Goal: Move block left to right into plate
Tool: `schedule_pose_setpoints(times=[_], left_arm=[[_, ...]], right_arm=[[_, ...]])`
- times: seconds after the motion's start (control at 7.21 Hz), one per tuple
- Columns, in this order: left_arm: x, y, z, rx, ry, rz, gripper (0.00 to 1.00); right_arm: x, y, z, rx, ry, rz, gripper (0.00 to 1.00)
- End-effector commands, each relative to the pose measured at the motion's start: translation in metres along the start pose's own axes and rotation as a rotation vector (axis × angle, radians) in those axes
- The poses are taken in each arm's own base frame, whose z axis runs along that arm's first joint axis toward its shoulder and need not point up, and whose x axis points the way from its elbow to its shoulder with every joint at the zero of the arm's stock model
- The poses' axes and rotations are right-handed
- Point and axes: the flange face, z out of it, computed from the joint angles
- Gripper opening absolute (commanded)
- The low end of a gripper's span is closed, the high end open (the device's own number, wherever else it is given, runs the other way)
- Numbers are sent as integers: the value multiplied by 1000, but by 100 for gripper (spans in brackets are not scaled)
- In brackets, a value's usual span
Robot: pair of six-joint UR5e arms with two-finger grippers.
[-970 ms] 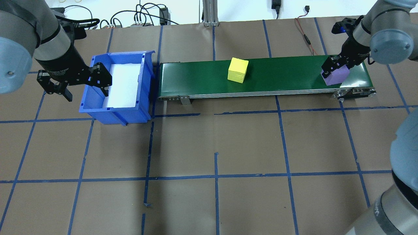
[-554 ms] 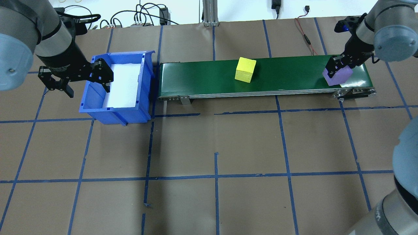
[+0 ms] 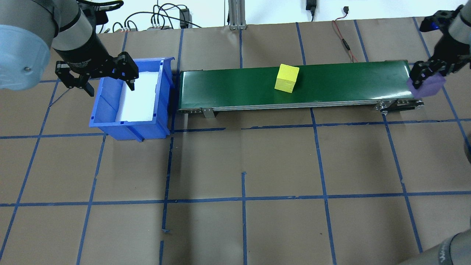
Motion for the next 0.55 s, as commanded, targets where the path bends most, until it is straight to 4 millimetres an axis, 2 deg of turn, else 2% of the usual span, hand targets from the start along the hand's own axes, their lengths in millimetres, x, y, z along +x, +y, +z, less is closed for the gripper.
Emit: schedule_pose_setpoints(times=[0.0, 0.14, 0.28, 0.42], left_arm=[[1, 0, 6, -10, -1, -2, 100], [1, 0, 7, -11, -1, -5, 100], [1, -1, 11, -19, -2, -6, 100], [1, -1, 11, -17, -3, -4, 100]], right_arm=[[117, 91, 32, 10, 2, 59, 25], [146, 124, 50, 26, 29, 24, 25], [167, 143, 64, 57, 69, 0, 25], [177, 154, 78, 70, 58, -3, 26]])
